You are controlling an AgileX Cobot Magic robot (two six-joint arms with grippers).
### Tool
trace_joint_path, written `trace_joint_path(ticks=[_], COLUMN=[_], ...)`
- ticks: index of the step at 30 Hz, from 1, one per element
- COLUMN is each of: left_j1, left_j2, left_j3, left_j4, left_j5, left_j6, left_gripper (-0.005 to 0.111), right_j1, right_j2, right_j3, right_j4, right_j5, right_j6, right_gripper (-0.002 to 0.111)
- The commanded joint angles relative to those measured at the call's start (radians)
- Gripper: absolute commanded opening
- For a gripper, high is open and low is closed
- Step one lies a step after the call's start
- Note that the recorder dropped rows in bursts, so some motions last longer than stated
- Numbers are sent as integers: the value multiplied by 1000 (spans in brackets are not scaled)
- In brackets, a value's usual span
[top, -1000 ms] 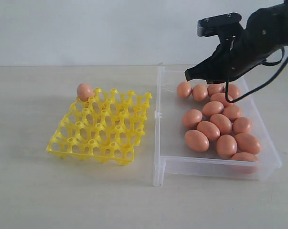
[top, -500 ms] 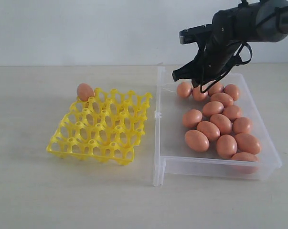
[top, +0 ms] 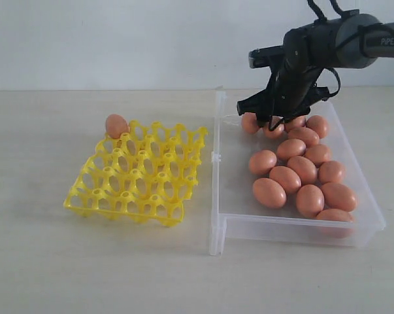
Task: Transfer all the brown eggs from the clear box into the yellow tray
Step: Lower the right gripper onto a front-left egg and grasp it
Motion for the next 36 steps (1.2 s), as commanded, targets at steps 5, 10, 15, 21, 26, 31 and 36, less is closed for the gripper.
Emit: trace_joint_path(ticks=[5, 10, 15, 21, 26, 31, 36], left_j1=[-6, -6, -6, -6, -6, -6, -6], left_j2=[-3, -3, -3, -3, -3, -3, -3], left_j3=[4, 4, 4, 4, 4, 4, 4], left_j4=[2, 2, 2, 2, 2, 2, 2], left_j5=[-4, -4, -4, -4, -4, -4, -4], left_j6=[0, 0, 0, 0, 0, 0, 0], left_gripper=[4, 4, 4, 4, 4, 4, 4], right_j1=[-8, -8, -8, -8, -6, -4, -4], right_j2=[35, 69, 71, 65, -3, -103, -222], right_j3=[-8, -35, -40, -40, -36, 15, 157], right_j4=[-58, -56, -56, -58, -57, -26, 194], right_j5=[-53, -46, -69, -70, -73, -87, -225], right_j6=[42, 39, 42, 4, 0, -69, -233], right_gripper=[52, 52, 52, 0, 0, 0, 0])
